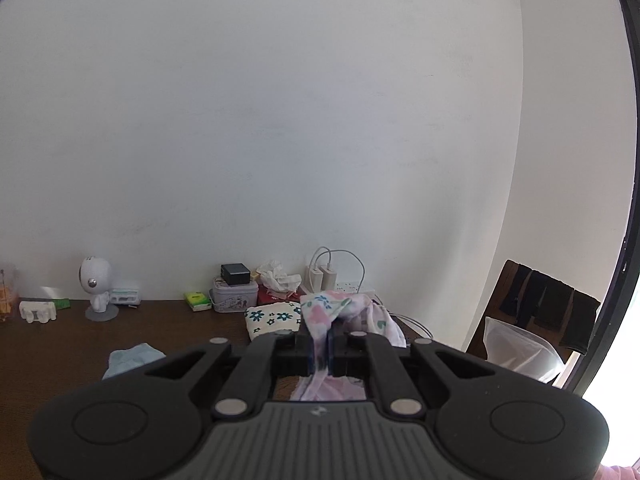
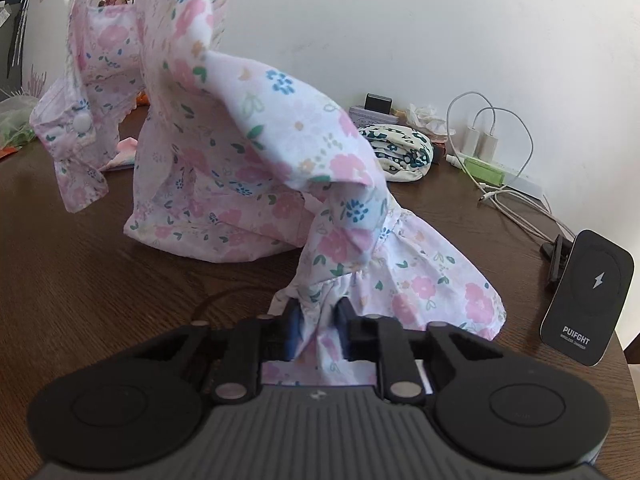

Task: Fold clothes

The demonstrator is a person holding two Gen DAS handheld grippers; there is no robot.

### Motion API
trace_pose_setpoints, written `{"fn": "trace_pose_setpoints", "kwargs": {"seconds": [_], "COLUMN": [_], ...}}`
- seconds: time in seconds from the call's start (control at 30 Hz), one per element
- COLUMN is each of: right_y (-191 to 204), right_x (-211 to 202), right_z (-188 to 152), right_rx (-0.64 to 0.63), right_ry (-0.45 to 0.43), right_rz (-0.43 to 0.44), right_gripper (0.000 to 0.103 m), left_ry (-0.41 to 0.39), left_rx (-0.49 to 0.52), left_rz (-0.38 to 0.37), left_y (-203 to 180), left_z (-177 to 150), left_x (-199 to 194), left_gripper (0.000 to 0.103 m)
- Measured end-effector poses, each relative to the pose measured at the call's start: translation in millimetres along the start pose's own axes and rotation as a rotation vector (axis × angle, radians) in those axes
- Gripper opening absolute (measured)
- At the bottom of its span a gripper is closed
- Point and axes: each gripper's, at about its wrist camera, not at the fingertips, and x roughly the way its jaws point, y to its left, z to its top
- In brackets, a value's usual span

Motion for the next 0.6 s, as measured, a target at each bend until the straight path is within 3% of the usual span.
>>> {"fn": "trace_pose_setpoints", "kwargs": {"seconds": [0.2, 0.37, 0.47, 0.6], "right_y": [-21, -43, -49, -55], "right_x": [-36, -111, -158, -208], "right_z": [8, 32, 51, 89], "right_rx": [0.0, -0.07, -0.135, -0.205], "right_ry": [-0.059, -0.218, -0.318, -0.368], "right_rz": [-0.06, -0.161, -0.211, -0.174], "right_gripper": [0.004, 0.003, 0.003, 0.003], "left_ry": [-0.013, -0.068, -0.112, -0.154], "left_rx": [-0.038, -0.044, -0.082, -0.094], "left_rz": [0.052, 0.089, 0.054, 0.029], "left_y": [28, 41, 43, 37], "left_z": [-14, -23, -23, -17], "left_x": [-19, -61, -96, -137], "left_gripper": [0.004, 0.004, 0.004, 0.004]}}
